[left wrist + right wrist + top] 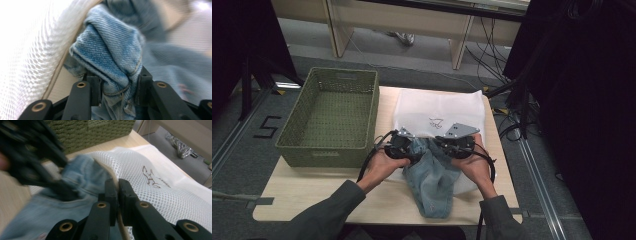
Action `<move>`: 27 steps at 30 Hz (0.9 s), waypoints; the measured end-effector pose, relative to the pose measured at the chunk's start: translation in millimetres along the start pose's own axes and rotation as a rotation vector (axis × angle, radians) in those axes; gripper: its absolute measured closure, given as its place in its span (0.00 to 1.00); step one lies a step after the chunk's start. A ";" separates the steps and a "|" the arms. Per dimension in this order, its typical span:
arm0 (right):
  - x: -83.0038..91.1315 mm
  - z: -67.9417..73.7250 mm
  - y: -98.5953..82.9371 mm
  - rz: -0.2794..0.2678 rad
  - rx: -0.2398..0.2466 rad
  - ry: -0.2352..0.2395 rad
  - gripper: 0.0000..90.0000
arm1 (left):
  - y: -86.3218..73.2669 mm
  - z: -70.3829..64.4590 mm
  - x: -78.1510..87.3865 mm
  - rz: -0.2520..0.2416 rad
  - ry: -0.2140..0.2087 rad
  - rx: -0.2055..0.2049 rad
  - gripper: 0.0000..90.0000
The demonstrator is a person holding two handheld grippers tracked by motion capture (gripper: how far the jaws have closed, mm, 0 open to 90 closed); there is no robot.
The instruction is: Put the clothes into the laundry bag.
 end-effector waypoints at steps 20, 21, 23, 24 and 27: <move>-5.5 4.6 -7.1 0.023 0.019 0.023 0.96 | -1.0 21.1 -22.3 -0.055 0.025 0.002 0.56; -7.3 5.3 -10.7 0.031 0.017 0.026 0.96 | -2.0 21.0 -19.4 -0.054 0.027 -0.020 0.57; -8.4 5.8 -13.8 0.041 0.016 0.035 0.96 | -2.0 19.9 -15.3 -0.052 0.033 -0.049 0.54; -10.5 5.4 -17.9 0.050 -0.002 0.039 0.96 | -3.0 16.6 -5.4 -0.039 0.041 -0.054 0.50; -9.4 4.3 -19.4 0.051 -0.006 0.032 0.96 | -8.9 9.6 14.8 -0.024 0.032 -0.025 0.30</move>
Point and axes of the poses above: each handheld gripper's, and its own axes: x roughly backward along the jaws, y roughly out of its top, z roughly to its left, the point moved 7 cm from there along -x, roughly forward along the jaws
